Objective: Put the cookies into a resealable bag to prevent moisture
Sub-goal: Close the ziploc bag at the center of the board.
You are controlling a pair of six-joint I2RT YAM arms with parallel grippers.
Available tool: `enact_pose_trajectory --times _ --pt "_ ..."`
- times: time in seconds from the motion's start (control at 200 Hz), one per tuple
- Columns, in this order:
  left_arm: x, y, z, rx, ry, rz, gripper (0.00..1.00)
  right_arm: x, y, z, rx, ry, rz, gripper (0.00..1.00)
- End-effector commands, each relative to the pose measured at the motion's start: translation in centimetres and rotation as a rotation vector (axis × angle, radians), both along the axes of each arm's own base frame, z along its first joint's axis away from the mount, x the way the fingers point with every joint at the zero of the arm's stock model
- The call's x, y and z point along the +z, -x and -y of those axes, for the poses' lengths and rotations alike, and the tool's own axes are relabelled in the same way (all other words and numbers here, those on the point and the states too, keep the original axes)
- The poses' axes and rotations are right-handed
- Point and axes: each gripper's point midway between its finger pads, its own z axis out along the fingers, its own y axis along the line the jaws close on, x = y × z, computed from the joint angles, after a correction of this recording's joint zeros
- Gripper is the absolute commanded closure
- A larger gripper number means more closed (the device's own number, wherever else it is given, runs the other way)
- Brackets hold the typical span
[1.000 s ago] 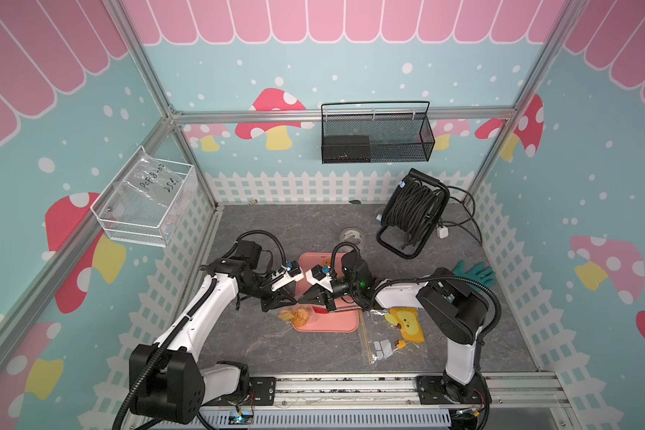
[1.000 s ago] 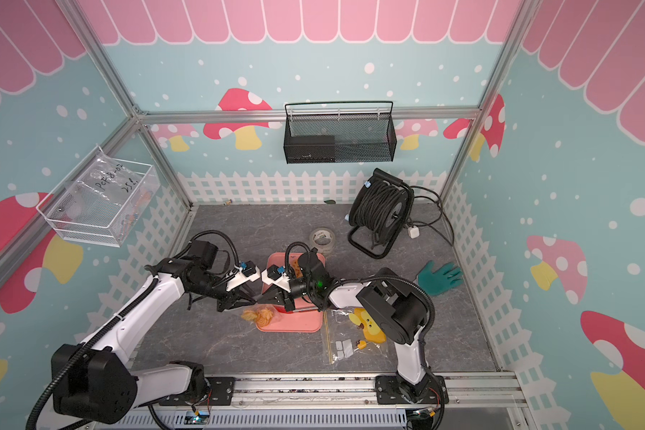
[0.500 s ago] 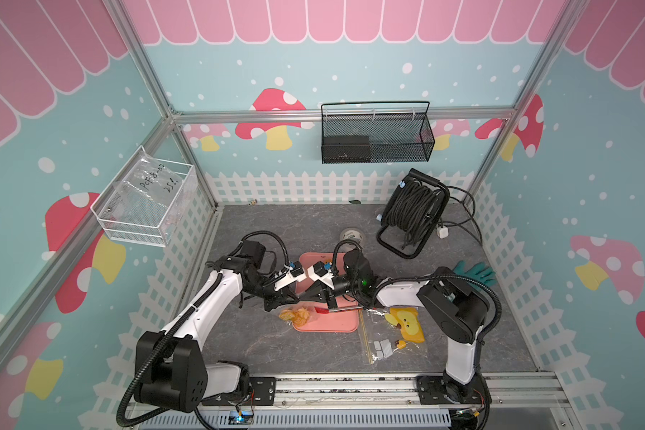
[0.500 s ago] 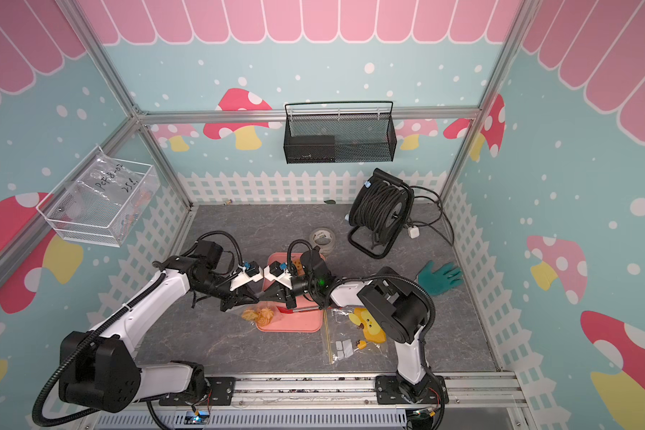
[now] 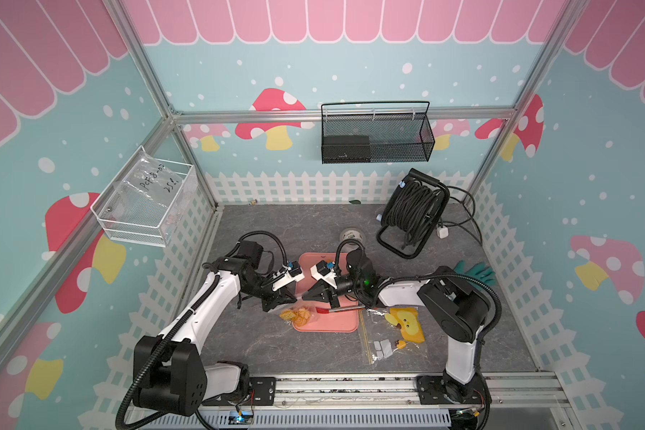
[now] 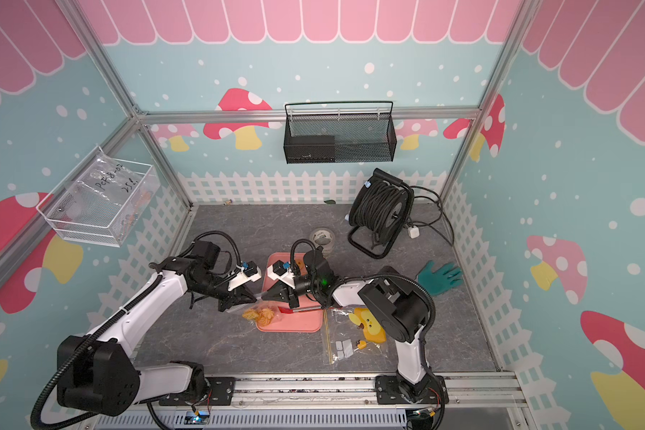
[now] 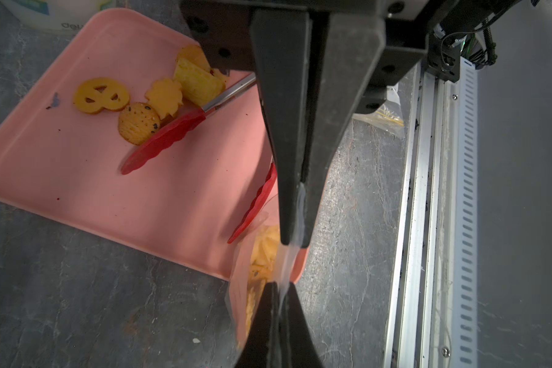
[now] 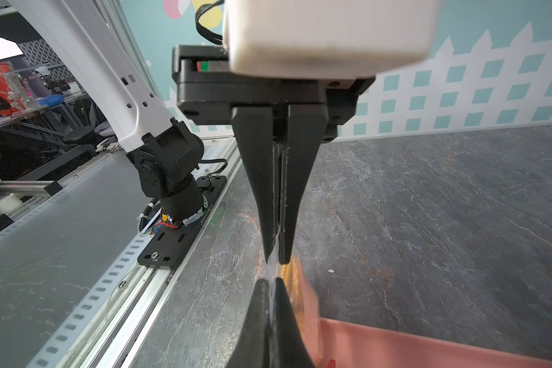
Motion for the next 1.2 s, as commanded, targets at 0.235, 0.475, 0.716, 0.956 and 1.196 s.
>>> enact_pose_trajectory --times 0.235,0.475,0.716,0.956,1.196 --pt "-1.7 0.0 -2.0 0.024 -0.115 0.023 1.00 0.2 -0.1 1.1 0.005 -0.024 -0.012 1.00" --pt "-1.7 0.3 -2.6 0.049 -0.144 0.028 0.82 -0.3 -0.5 1.6 -0.012 -0.013 -0.023 1.00" --pt "-1.6 0.3 -3.5 0.080 -0.160 0.025 0.91 0.8 -0.7 2.0 -0.026 -0.029 -0.006 1.00" --pt "-2.7 0.3 -4.4 0.088 -0.210 0.040 1.00 0.9 -0.9 2.3 -0.031 -0.031 -0.009 1.00" --pt "-2.9 -0.2 -4.9 0.127 -0.220 0.046 0.78 0.8 -1.2 2.7 -0.045 -0.028 -0.011 1.00"
